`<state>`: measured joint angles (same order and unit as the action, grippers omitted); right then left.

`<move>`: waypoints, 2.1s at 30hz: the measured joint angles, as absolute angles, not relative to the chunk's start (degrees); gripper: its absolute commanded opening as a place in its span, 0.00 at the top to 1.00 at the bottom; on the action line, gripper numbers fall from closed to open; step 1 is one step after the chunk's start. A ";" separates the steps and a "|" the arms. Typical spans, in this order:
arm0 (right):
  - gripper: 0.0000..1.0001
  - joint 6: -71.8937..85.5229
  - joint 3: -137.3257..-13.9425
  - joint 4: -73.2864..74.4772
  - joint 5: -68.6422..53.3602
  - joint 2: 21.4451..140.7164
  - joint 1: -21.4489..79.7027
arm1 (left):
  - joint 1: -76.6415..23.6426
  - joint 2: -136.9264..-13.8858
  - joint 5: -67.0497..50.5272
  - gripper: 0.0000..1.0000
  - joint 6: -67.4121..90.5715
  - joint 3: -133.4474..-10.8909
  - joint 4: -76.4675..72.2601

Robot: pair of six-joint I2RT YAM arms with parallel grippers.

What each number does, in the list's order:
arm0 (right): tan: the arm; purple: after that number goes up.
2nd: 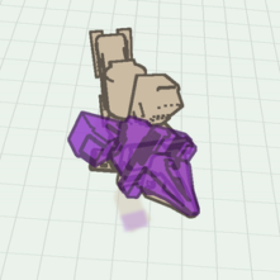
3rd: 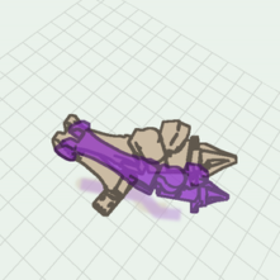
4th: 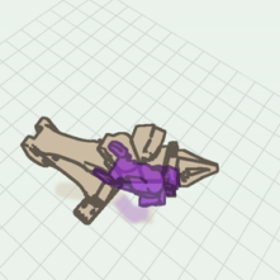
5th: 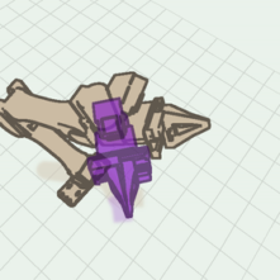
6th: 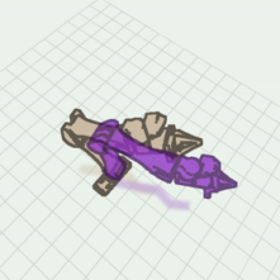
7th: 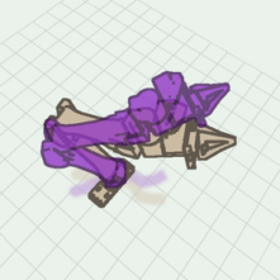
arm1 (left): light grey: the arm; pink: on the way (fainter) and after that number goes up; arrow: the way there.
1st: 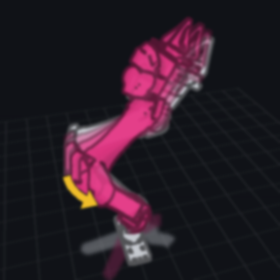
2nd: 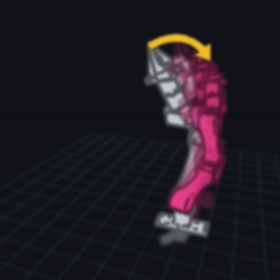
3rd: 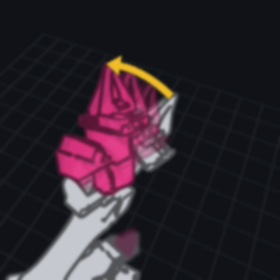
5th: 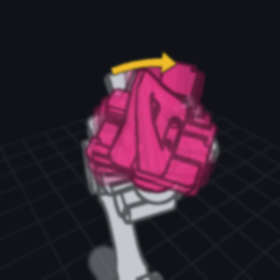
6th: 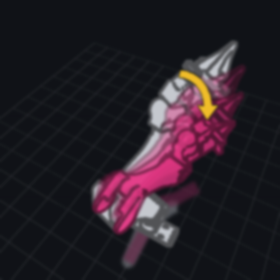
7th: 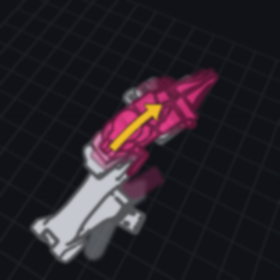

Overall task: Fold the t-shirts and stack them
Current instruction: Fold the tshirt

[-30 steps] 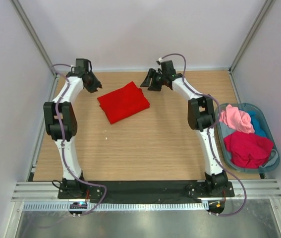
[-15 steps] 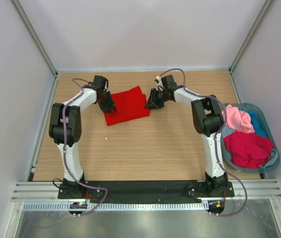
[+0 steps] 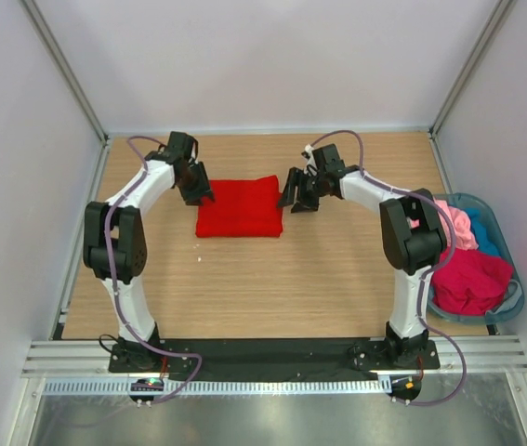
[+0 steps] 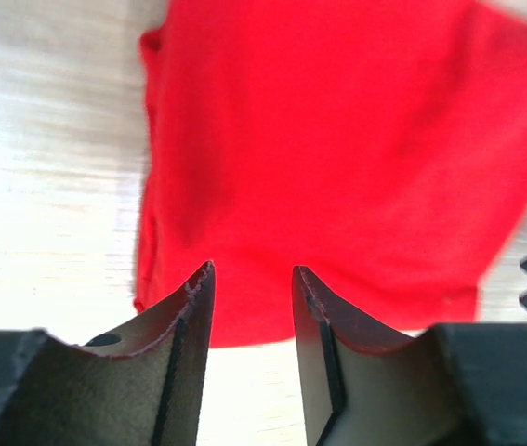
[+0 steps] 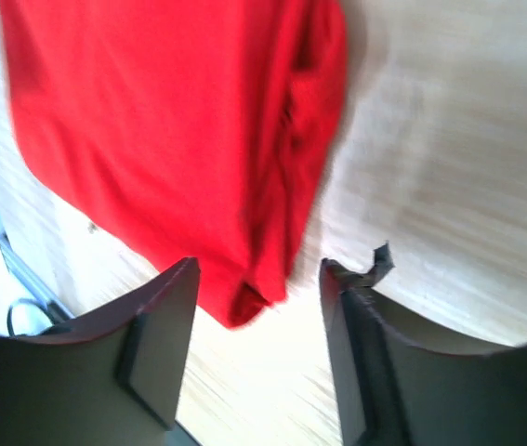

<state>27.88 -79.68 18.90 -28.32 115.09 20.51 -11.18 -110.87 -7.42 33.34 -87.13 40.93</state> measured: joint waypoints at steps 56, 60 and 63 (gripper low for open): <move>0.97 40.25 -95.35 10.11 -46.89 126.19 24.69 | -12.84 -103.00 -18.28 0.60 32.75 -73.89 34.48; 0.95 43.55 -89.73 0.49 -53.21 129.45 25.96 | -10.02 -103.02 -17.96 0.61 32.80 -68.97 32.18; 0.95 43.72 -84.40 -2.74 -55.72 133.82 25.08 | -8.40 -103.48 -17.80 0.61 33.08 -64.58 29.71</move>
